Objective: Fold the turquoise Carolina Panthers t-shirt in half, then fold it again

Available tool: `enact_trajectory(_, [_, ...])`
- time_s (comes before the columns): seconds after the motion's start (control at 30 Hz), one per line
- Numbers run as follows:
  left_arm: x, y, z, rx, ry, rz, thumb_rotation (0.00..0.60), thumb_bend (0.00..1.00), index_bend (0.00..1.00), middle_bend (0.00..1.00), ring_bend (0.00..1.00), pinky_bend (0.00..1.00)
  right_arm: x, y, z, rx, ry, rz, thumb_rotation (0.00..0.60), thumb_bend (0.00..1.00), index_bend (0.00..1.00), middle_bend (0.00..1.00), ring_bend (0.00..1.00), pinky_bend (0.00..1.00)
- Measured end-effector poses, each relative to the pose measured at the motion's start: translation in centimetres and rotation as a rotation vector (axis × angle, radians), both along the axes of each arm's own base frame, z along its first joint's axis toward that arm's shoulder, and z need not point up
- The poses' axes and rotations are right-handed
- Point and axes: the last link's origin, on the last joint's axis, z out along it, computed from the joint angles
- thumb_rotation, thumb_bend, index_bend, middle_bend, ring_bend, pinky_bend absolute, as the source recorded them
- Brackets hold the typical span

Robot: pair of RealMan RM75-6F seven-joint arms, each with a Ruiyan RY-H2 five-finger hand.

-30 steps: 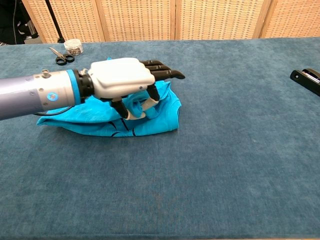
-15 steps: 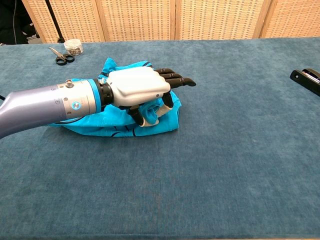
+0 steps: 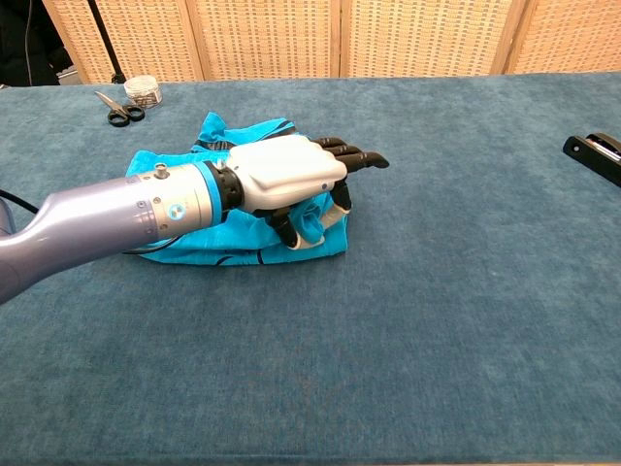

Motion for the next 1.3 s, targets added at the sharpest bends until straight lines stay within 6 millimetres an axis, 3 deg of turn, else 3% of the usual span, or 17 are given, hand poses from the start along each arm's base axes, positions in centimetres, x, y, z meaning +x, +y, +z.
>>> enact_trajectory(0.03, [0.1,-0.1,-0.1,-0.005,-0.004,0.004,0.600,0.31,0.75,0.00,0.00,0.00,0.0,0.0,0.0,0.000,0.000,0.000,0.600,0.00,0.00,0.00,0.00,0.00])
enact_trajectory(0.1, [0.1,-0.2,-0.2,-0.021,-0.011,0.012,0.600,0.24,0.60,0.00,0.00,0.00,0.0,0.0,0.0,-0.001,-0.001,0.000,0.600,0.00,0.00,0.00,0.00,0.00])
enact_trajectory(0.17, [0.2,-0.3,-0.2,-0.037,-0.017,0.020,0.600,0.13,0.38,0.00,0.00,0.00,0.0,0.0,0.1,-0.002,-0.001,0.000,0.600,0.00,0.00,0.00,0.00,0.00])
enact_trajectory(0.2, [0.2,-0.4,-0.2,-0.048,-0.024,0.026,0.600,0.08,0.32,0.00,0.00,0.00,0.0,0.0,0.1,-0.001,-0.001,0.000,0.600,0.00,0.00,0.00,0.00,0.00])
enact_trajectory(0.33, [0.3,-0.5,0.0,-0.082,-0.046,0.041,0.600,0.00,0.22,0.00,0.00,0.00,0.0,0.0,0.0,0.001,0.000,0.000,0.600,0.00,0.00,0.00,0.00,0.00])
enact_trajectory(0.5, [0.4,-0.7,0.5,-0.122,-0.082,0.057,0.600,0.00,0.01,0.00,0.00,0.00,0.1,0.1,-0.1,0.005,0.003,0.001,0.600,0.00,0.00,0.00,0.00,0.00])
enact_trajectory(0.73, [1.5,-0.5,2.1,-0.133,-0.230,0.059,0.600,0.00,0.00,0.00,0.00,0.00,0.1,0.1,-0.1,0.005,0.004,0.001,0.600,0.00,0.00,0.00,0.00,0.00])
enact_trajectory(1.03, [2.1,0.6,6.1,-0.130,-0.393,0.072,0.600,0.00,0.00,0.00,0.00,0.00,0.2,0.2,-0.2,0.009,0.005,0.005,0.600,0.00,0.00,0.00,0.00,0.00])
enact_trajectory(1.17, [1.2,0.8,7.4,-0.139,-0.416,0.106,0.600,0.00,0.00,0.00,0.00,0.00,0.3,0.2,-0.1,0.009,0.004,0.007,0.600,0.00,0.00,0.00,0.00,0.00])
enact_trajectory(1.3, [-1.1,1.0,8.9,-0.108,-0.407,0.147,0.600,0.00,0.00,0.00,0.00,0.00,0.4,0.3,0.0,0.009,0.001,0.011,0.600,0.00,0.00,0.00,0.00,0.00])
